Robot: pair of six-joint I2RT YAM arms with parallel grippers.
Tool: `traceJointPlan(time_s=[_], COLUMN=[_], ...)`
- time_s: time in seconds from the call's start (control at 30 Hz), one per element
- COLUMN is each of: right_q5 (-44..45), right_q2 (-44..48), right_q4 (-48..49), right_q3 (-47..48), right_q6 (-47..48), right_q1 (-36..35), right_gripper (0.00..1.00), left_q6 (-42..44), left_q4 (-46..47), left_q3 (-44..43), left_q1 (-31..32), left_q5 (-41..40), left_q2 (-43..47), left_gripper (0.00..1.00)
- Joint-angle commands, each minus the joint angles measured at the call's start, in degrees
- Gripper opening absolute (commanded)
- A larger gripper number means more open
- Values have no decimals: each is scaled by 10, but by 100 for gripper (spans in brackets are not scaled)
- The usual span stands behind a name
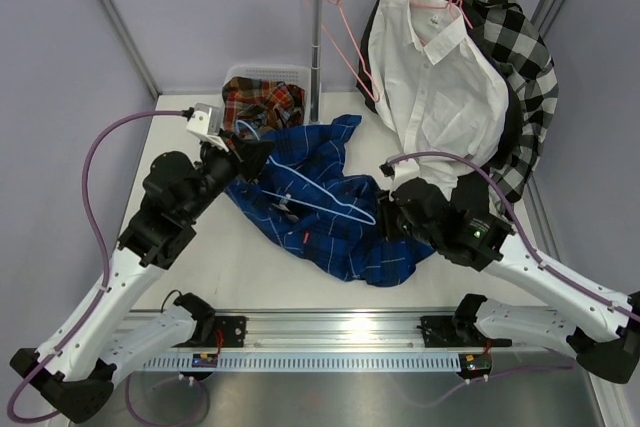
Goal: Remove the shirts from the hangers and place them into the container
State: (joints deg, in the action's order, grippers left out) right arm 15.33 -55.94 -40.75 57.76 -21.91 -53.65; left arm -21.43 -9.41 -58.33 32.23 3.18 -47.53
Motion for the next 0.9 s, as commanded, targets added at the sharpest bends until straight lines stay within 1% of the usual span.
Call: traceJointPlan(time_s=[0.0, 0.07, 0.1, 0.13, 0.17, 0.2, 0.33, 0.43, 0.57, 0.7, 0.77, 0.87], right_q5=[-21, 9, 21, 30, 38, 37, 16, -36, -119, -151, -181, -185], right_q2=[43, 57, 62, 65, 68, 69, 64, 34, -45, -106, -136, -183], right_q4=[-17, -55, -69, -82, -101, -109, -117, -106, -96, -75, -60, -61], right_q3=[68, 96, 124, 138, 154, 182, 232, 266, 307, 326, 330, 343], right_q6=[55, 78, 87, 101, 110, 118, 172, 196, 216, 215, 215, 216], right_q1=[4, 4, 4, 4, 4, 4, 4, 4, 4, 3, 0, -12], right_gripper=[53, 59, 61, 66, 67, 68, 71, 73, 75, 76, 76, 75], left_q6=[2, 12, 17, 22, 28, 31, 27, 20, 19, 22, 25, 27], left_q4=[33, 19, 12, 7, -1, -2, -6, -7, -10, -14, -17, -18], left_q3=[-3, -9, -12, -14, -18, -19, -21, -21, -21, -21, -22, -23], left_q1=[-2, -2, -2, -2, -2, -2, -2, -2, -1, -1, -1, -1], left_q5=[3, -12, -26, -29, -48, -50, -45, -42, -44, -56, -63, -64], left_q2=[-1, -2, -4, -9, -10, -12, -30, -47, -63, -70, -70, -71], left_gripper=[0, 0, 0, 0, 0, 0, 0, 0, 0, 0, 0, 0])
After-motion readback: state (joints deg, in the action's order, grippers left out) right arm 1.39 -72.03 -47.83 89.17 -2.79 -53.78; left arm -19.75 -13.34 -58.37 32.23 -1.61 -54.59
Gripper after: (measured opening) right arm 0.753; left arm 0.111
